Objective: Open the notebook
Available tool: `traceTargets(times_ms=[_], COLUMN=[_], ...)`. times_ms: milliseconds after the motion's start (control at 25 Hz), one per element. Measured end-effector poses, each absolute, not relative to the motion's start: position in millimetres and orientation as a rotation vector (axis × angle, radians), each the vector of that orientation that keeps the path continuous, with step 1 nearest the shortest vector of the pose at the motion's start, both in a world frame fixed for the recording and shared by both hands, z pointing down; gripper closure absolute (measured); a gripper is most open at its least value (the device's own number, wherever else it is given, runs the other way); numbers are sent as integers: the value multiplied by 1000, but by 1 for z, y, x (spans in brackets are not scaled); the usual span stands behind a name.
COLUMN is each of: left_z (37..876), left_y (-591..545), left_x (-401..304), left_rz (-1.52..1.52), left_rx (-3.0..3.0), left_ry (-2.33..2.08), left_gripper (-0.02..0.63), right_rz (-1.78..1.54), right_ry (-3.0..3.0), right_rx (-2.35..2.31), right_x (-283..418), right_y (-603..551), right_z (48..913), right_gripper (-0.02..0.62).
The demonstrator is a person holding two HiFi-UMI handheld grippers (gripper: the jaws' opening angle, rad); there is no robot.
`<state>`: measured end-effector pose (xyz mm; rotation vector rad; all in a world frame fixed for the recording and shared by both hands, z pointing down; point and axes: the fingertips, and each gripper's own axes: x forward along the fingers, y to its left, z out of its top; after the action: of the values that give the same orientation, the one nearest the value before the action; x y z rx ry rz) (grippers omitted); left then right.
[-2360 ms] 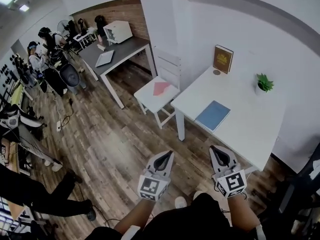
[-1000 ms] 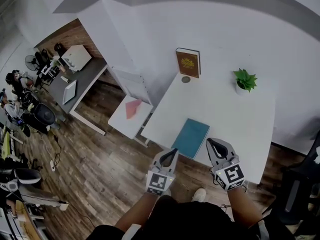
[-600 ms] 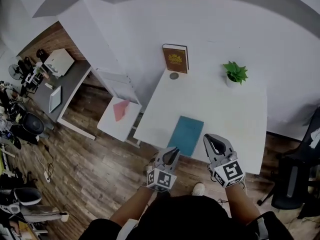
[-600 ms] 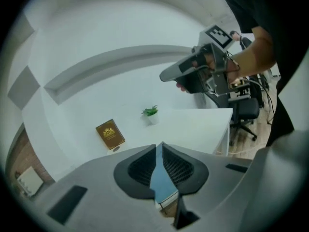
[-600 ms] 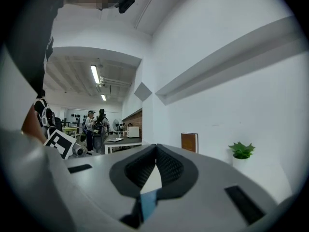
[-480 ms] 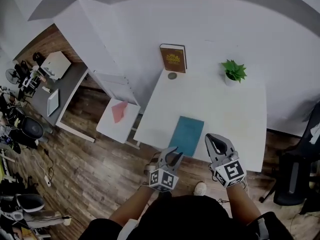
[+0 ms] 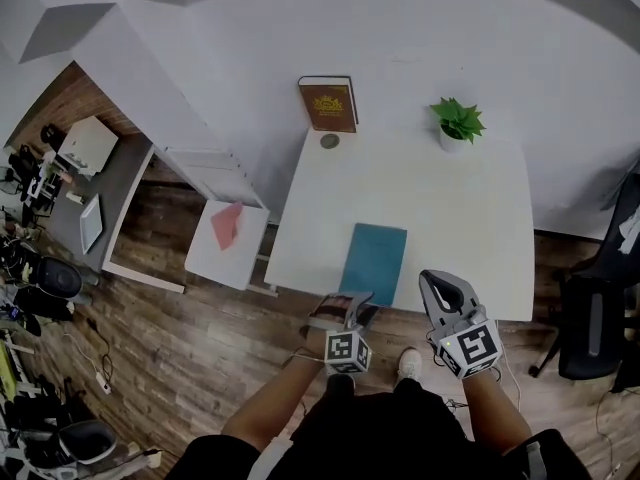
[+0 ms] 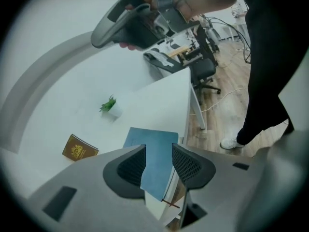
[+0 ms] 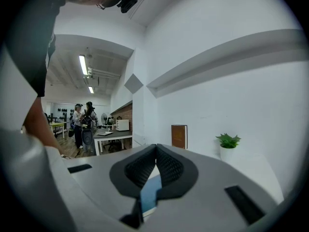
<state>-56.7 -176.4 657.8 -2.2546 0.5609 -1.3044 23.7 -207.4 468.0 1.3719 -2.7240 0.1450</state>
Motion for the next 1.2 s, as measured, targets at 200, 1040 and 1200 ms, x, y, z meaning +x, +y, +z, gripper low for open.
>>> traceTargets(times_ms=[200, 1040, 1200], left_z=[679, 727, 729], left_y=[-180, -171, -170], left_x=[-43, -30, -29], left_rz=[-1340, -1484, -1486], left_rx=[-2240, -2224, -2217], left_ry=[467, 235, 227], left_gripper=[454, 532, 532], right_rz=[172, 215, 220], right_ry=[-2662, -2622, -2625], right_rx=[1417, 1498, 1500], right_x=[39, 56, 57], right_y=[-197, -190, -191], right_z=[481, 490, 491], right_gripper=[592, 591, 592])
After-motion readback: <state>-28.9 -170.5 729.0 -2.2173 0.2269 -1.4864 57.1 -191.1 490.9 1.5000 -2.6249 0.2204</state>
